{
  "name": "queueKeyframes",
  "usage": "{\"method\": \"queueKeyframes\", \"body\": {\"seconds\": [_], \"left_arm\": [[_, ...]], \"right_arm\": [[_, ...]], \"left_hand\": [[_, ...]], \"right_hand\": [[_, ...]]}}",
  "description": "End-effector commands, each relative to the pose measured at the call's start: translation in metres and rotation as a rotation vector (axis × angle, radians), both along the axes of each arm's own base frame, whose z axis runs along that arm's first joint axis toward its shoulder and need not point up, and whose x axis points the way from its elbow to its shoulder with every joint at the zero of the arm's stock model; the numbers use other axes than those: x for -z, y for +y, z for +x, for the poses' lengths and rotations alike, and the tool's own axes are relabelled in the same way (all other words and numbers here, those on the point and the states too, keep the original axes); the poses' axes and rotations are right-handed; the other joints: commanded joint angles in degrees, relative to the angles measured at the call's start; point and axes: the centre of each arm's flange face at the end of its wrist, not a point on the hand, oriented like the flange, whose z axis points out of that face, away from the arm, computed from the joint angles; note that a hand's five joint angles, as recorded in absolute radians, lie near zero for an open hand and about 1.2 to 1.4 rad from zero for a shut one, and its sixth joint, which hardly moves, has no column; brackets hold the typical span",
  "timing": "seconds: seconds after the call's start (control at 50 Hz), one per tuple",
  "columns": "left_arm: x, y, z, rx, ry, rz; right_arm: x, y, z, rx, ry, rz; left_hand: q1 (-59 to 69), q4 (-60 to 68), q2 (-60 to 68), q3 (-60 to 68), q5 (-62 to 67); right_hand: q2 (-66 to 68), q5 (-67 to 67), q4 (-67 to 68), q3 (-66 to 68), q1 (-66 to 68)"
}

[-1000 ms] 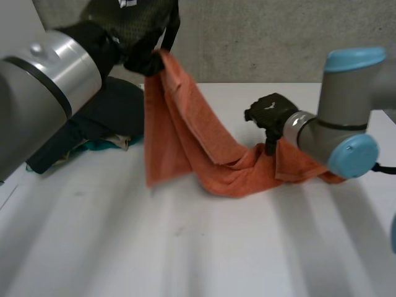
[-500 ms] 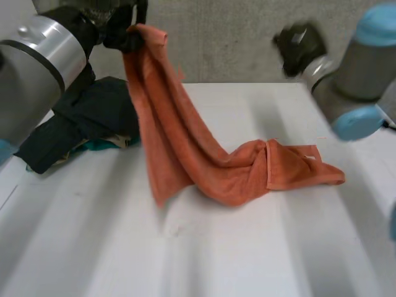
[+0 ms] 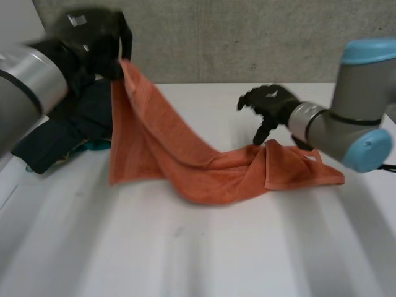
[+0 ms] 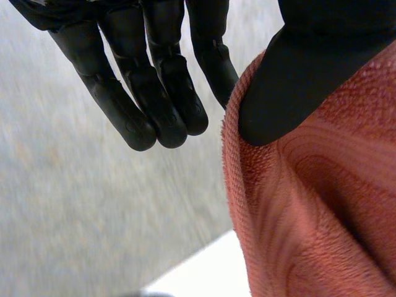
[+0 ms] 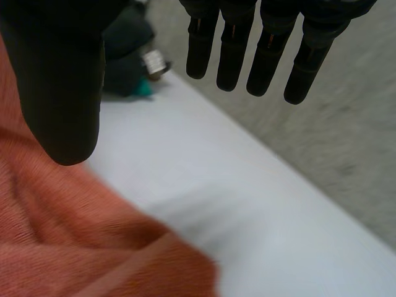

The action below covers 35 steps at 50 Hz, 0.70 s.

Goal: Fold the laundry.

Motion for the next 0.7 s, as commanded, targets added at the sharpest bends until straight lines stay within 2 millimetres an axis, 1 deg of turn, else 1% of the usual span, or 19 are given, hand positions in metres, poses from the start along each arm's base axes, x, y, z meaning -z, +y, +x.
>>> {"method": "queueKeyframes", "body": {"seconds": [0.02, 0.1, 0.12, 0.16, 0.18, 0.2, 0.26, 0.28, 0.32, 0.34, 0.4, 0.42, 0.46, 0.48, 0.54, 0.56, 0.62, 0.64, 0.7], "left_arm": [[-0.053, 0.046, 0.007, 0.06, 0.113, -0.13], [-0.059, 0.051, 0.01, 0.067, 0.14, -0.14], [-0.057, 0.049, 0.011, 0.063, 0.141, -0.135], [-0.054, 0.046, 0.012, 0.057, 0.138, -0.129], [-0.053, 0.044, 0.012, 0.052, 0.135, -0.127], [-0.047, 0.038, 0.013, 0.04, 0.13, -0.115], [-0.035, 0.024, 0.012, 0.025, 0.115, -0.084], [-0.025, 0.014, 0.01, 0.013, 0.106, -0.061], [-0.016, 0.004, 0.009, -0.001, 0.096, -0.039], [-0.005, -0.007, 0.007, -0.019, 0.086, -0.015], [0.008, -0.022, 0.006, -0.058, 0.078, 0.01], [0.016, -0.034, 0.007, -0.091, 0.074, 0.024], [0.027, -0.045, 0.009, -0.129, 0.066, 0.046], [0.039, -0.054, 0.01, -0.159, 0.056, 0.073], [0.059, -0.065, 0.01, -0.19, 0.038, 0.122], [0.074, -0.07, 0.008, -0.195, 0.022, 0.158], [0.097, -0.075, 0.006, -0.193, -0.005, 0.215], [0.113, -0.076, 0.004, -0.19, -0.028, 0.251], [0.136, -0.08, 0.004, -0.19, -0.075, 0.297]], "right_arm": [[0.05, -0.008, 0.021, -0.037, 0.082, 0.041], [0.07, -0.019, 0.021, 0.002, 0.134, 0.002], [0.075, -0.023, 0.022, 0.015, 0.149, -0.024], [0.073, -0.028, 0.022, 0.034, 0.149, -0.057], [0.07, -0.031, 0.022, 0.043, 0.145, -0.077], [0.055, -0.04, 0.019, 0.089, 0.126, -0.136], [0.02, -0.049, 0.012, 0.158, 0.071, -0.218], [-0.007, -0.052, 0.007, 0.201, 0.018, -0.271], [-0.035, -0.054, 0.0, 0.235, -0.038, -0.326], [-0.06, -0.054, -0.006, 0.253, -0.092, -0.378], [-0.092, -0.048, -0.015, 0.261, -0.153, -0.442], [-0.105, -0.044, -0.022, 0.26, -0.177, -0.466], [-0.114, -0.039, -0.029, 0.254, -0.19, -0.472], [-0.113, -0.032, -0.034, 0.24, -0.186, -0.449], [-0.1, -0.021, -0.041, 0.215, -0.165, -0.38], [-0.086, -0.014, -0.045, 0.2, -0.146, -0.325], [-0.058, -0.003, -0.05, 0.177, -0.112, -0.235], [-0.037, 0.001, -0.053, 0.169, -0.091, -0.174], [-0.006, 0.006, -0.056, 0.16, -0.064, -0.094]], "left_hand": [[13.6, 11.1, 11.6, 12.0, 13.6], [13.6, 11.1, 11.6, 12.0, 13.6], [13.6, 11.1, 11.6, 12.0, 13.6], [13.6, 11.1, 11.6, 12.0, 13.6], [13.6, 11.1, 11.6, 12.0, 13.6], [13.6, 11.1, 11.6, 12.0, 13.6], [13.6, 11.1, 11.6, 12.0, 13.6], [13.6, 11.1, 11.6, 12.0, 13.6], [13.6, 11.1, 11.6, 12.0, 13.6], [13.6, 11.1, 11.6, 12.0, 13.6], [13.6, 11.1, 11.6, 12.0, 13.6], [13.6, 11.1, 11.6, 12.0, 13.6], [13.6, 11.1, 11.6, 12.0, 13.6], [13.6, 11.1, 11.6, 12.0, 13.6], [13.6, 11.1, 11.6, 12.0, 13.6], [13.6, 11.1, 11.6, 12.0, 13.6], [13.6, 11.1, 11.6, 12.0, 13.6], [13.6, 11.1, 11.6, 12.0, 13.6], [13.6, 11.1, 11.6, 12.0, 13.6]], "right_hand": [[0.8, 2.6, 1.6, 0.6, 0.7], [4.3, 6.2, 5.1, 4.1, 4.2], [20.0, 21.8, 20.7, 19.8, 19.9], [47.1, 48.9, 47.8, 46.9, 47.0], [53.8, 55.6, 54.5, 53.6, 53.7], [53.8, 55.6, 54.6, 53.6, 53.7], [53.8, 55.6, 54.6, 53.6, 53.7], [53.8, 55.6, 54.6, 53.6, 53.7], [53.8, 55.6, 54.6, 53.6, 53.7], [53.8, 55.6, 54.6, 53.6, 53.7], [53.8, 55.6, 54.6, 53.6, 53.7], [53.8, 55.6, 54.6, 53.6, 53.7], [53.8, 55.6, 54.6, 53.6, 53.7], [53.8, 55.6, 54.6, 53.6, 53.7], [53.8, 55.6, 54.6, 53.6, 53.7], [53.8, 55.6, 54.6, 53.6, 53.7], [53.8, 55.6, 54.6, 53.6, 53.7], [53.8, 55.6, 54.6, 53.6, 53.7], [53.8, 55.6, 54.6, 53.6, 53.7]]}}
